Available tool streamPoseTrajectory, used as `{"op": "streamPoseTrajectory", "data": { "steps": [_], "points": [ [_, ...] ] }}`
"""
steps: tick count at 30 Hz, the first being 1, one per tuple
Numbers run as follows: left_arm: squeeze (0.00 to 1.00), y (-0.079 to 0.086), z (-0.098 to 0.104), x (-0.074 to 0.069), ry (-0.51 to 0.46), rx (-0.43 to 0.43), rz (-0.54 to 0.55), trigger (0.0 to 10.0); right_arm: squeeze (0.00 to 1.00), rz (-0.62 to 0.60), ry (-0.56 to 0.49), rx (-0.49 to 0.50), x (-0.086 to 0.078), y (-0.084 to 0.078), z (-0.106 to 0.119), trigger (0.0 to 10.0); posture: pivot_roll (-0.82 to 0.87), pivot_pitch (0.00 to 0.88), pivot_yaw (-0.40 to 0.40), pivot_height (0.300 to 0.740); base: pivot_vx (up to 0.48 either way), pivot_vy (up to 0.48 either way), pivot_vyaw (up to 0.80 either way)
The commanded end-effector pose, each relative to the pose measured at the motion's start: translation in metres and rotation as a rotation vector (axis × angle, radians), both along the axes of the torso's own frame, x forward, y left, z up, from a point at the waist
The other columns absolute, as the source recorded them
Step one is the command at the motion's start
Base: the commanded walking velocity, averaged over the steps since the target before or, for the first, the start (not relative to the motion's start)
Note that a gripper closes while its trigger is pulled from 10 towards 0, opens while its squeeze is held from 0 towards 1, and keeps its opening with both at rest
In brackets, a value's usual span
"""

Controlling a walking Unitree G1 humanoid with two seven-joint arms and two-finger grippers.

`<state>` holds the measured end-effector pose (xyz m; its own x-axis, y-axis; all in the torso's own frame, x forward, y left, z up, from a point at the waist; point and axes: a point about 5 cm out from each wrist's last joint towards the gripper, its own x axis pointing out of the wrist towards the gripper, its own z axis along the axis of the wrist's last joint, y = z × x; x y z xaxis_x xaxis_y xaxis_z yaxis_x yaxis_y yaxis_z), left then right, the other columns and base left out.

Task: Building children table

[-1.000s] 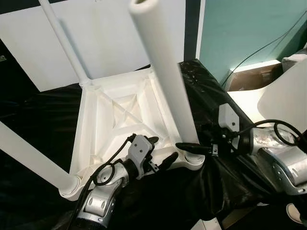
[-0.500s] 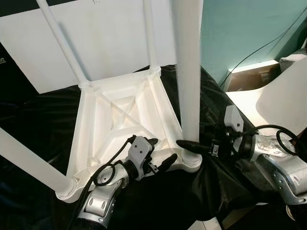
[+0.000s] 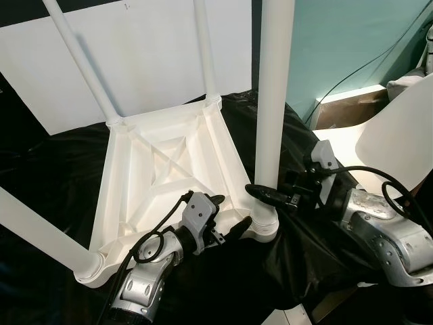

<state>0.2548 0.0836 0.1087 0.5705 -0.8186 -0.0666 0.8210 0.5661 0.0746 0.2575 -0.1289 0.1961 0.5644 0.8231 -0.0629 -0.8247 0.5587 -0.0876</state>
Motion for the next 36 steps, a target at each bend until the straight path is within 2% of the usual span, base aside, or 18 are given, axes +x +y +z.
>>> {"op": "streamPoseTrajectory", "data": {
  "steps": [1, 2, 5, 6, 8, 14, 16, 20, 23, 27, 28, 30, 31, 32, 33, 34, 36],
  "points": [
    [0.00, 0.003, -0.004, 0.001, 0.007, 0.015, 0.044, 10.0, 0.00, -0.076, 0.086, -0.018, 0.004, 0.003, -0.020, 10.0, -0.13, 0.000, 0.095, 0.740, 0.000, 0.000, 0.00],
    [0.00, 0.003, -0.004, 0.001, 0.007, 0.015, 0.044, 10.0, 0.00, -0.076, 0.086, -0.018, 0.004, 0.003, -0.020, 10.0, -0.13, 0.000, 0.095, 0.740, 0.000, 0.000, 0.00],
    [0.00, 0.002, -0.005, 0.001, 0.009, 0.006, 0.050, 10.0, 0.00, -0.221, 0.031, 0.006, 0.009, 0.010, -0.029, 10.0, -0.12, 0.000, 0.093, 0.740, 0.000, 0.000, 0.00],
    [0.00, 0.002, -0.005, 0.001, 0.009, 0.006, 0.050, 10.0, 0.00, -0.221, 0.031, 0.006, 0.009, 0.010, -0.029, 10.0, -0.12, 0.000, 0.093, 0.740, 0.000, 0.000, 0.00],
    [0.00, 0.002, -0.005, 0.001, 0.009, -0.006, 0.057, 10.0, 0.00, -0.315, 0.019, 0.035, 0.012, 0.011, -0.037, 10.0, -0.12, 0.000, 0.091, 0.740, 0.000, 0.000, 0.00],
    [0.00, 0.005, -0.006, -0.001, 0.012, -0.007, 0.068, 10.0, 0.00, -0.431, -0.030, 0.126, 0.019, 0.015, -0.045, 10.0, -0.09, 0.000, 0.094, 0.740, 0.000, 0.000, 0.00],
    [0.00, 0.005, -0.006, -0.001, 0.012, -0.007, 0.068, 10.0, 0.00, -0.431, -0.030, 0.126, 0.019, 0.015, -0.045, 10.0, -0.09, 0.000, 0.094, 0.740, 0.000, 0.000, 0.00],
    [0.00, 0.007, -0.006, -0.003, 0.015, -0.002, 0.072, 10.0, 0.00, -0.563, -0.130, 0.160, 0.026, 0.020, -0.043, 10.0, -0.07, 0.000, 0.098, 0.740, 0.000, 0.000, 0.00],
    [0.00, 0.008, -0.006, -0.004, 0.016, 0.002, 0.077, 10.0, 0.00, -0.563, -0.180, 0.148, 0.026, 0.032, -0.045, 10.0, -0.07, 0.000, 0.098, 0.740, 0.000, 0.000, 0.00],
    [0.00, 0.009, -0.006, -0.004, 0.014, 0.005, 0.083, 10.0, 0.00, -0.562, -0.187, 0.148, 0.026, 0.032, -0.044, 10.0, -0.05, 0.000, 0.096, 0.740, 0.000, 0.000, 0.00],
    [0.00, 0.009, -0.006, -0.004, 0.015, 0.003, 0.086, 10.0, 0.71, -0.566, -0.193, 0.153, 0.027, 0.031, -0.043, 10.0, -0.06, 0.000, 0.093, 0.740, 0.000, 0.000, 0.00],
    [0.00, 0.009, -0.006, -0.004, 0.015, 0.001, 0.089, 10.0, 0.71, -0.569, -0.197, 0.157, 0.027, 0.031, -0.042, 10.0, -0.06, 0.000, 0.093, 0.740, 0.000, 0.000, 0.00],
    [0.00, 0.009, -0.006, -0.003, 0.015, -0.002, 0.091, 10.0, 1.00, -0.556, -0.194, 0.163, 0.027, 0.032, -0.042, 10.0, -0.06, 0.000, 0.092, 0.740, 0.000, 0.000, 0.00],
    [0.00, 0.008, -0.006, -0.003, 0.014, -0.006, 0.093, 10.0, 0.35, -0.542, -0.191, 0.164, 0.027, 0.033, -0.043, 10.0, -0.06, 0.000, 0.091, 0.740, 0.000, 0.000, 0.00],
    [0.00, 0.007, -0.005, -0.002, 0.012, -0.012, 0.096, 10.0, 0.35, -0.528, -0.194, 0.160, 0.026, 0.033, -0.042, 10.0, -0.06, 0.000, 0.091, 0.740, 0.000, 0.000, 0.00],
    [0.00, 0.006, -0.004, -0.001, 0.008, -0.021, 0.100, 10.0, 0.00, -0.520, -0.199, 0.160, 0.025, 0.032, -0.042, 10.0, -0.07, 0.000, 0.091, 0.740, 0.000, 0.000, 0.00],
    [0.00, 0.006, -0.002, 0.002, 0.003, -0.033, 0.106, 10.0, 0.00, -0.517, -0.206, 0.160, 0.024, 0.028, -0.042, 10.0, -0.08, 0.000, 0.092, 0.740, 0.000, 0.000, 0.00]
  ]
}}
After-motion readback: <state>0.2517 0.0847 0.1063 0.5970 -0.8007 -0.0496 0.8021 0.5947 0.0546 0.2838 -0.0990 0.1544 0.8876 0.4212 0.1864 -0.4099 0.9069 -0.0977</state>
